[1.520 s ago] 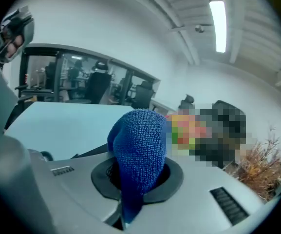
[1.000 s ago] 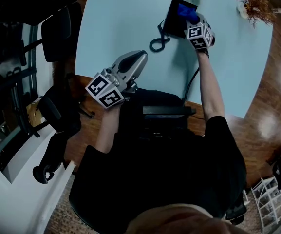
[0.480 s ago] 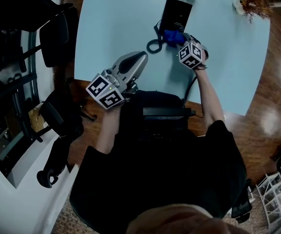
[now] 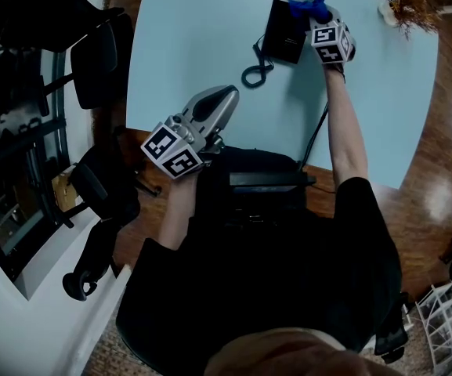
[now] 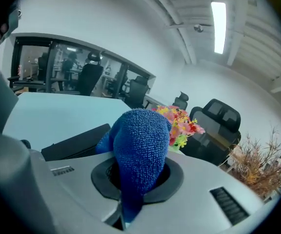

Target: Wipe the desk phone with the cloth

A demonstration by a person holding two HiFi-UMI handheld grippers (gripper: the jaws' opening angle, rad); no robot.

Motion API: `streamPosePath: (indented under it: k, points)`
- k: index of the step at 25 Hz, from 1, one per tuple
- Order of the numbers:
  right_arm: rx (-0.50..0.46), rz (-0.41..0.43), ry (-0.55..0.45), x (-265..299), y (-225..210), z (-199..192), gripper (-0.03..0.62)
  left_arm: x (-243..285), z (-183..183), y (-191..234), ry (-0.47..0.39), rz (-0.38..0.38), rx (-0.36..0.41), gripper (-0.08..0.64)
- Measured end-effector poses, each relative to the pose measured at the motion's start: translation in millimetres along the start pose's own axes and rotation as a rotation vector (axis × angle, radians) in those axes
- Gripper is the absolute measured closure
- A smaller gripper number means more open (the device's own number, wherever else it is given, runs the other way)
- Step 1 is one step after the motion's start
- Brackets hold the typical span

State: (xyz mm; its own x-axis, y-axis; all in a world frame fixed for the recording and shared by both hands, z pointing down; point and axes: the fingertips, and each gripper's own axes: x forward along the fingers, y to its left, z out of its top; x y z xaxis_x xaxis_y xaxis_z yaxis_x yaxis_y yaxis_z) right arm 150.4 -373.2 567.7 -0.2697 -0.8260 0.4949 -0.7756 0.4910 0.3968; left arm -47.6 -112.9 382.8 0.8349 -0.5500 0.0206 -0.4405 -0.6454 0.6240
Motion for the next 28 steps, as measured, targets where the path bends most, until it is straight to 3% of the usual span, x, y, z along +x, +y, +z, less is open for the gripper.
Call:
streamPosePath:
  k: [5, 11, 16, 19, 21, 25, 28]
  points:
    - [-0.069, 0.061, 0.042, -5.3, 32.3, -21.6, 0.591, -2.9, -1.8, 7.8, -0.002, 0.015, -0.009, 0.563]
    - [-0.104, 0.163, 0.054, -39.2, 102.1, -53.2, 0.591, 2.8, -2.9, 6.7, 0.008, -0.014, -0.013, 0.563]
    - [-0.131, 0.291, 0.084, -62.7, 156.6, -81.6, 0.591, 10.4, -5.9, 6.4, 0.021, -0.024, -0.015, 0.563]
    - [-0.127, 0.343, 0.103, -69.6, 160.8, -83.8, 0.591, 11.5, -6.8, 4.9, 0.026, -0.028, -0.015, 0.563]
    - [-0.084, 0.285, 0.072, -65.3, 133.2, -68.0, 0.589, 9.8, -6.3, 5.1, 0.027, -0.026, -0.014, 0.563]
    - [0.056, 0.065, -0.048, -44.3, 39.7, -19.8, 0.589, 12.0, -10.0, 3.1, 0.032, -0.021, -0.009, 0.563]
    - [0.097, -0.045, -0.106, -25.8, -6.8, 4.1, 0.589, 11.8, -10.9, 0.2, 0.034, -0.015, -0.005, 0.563]
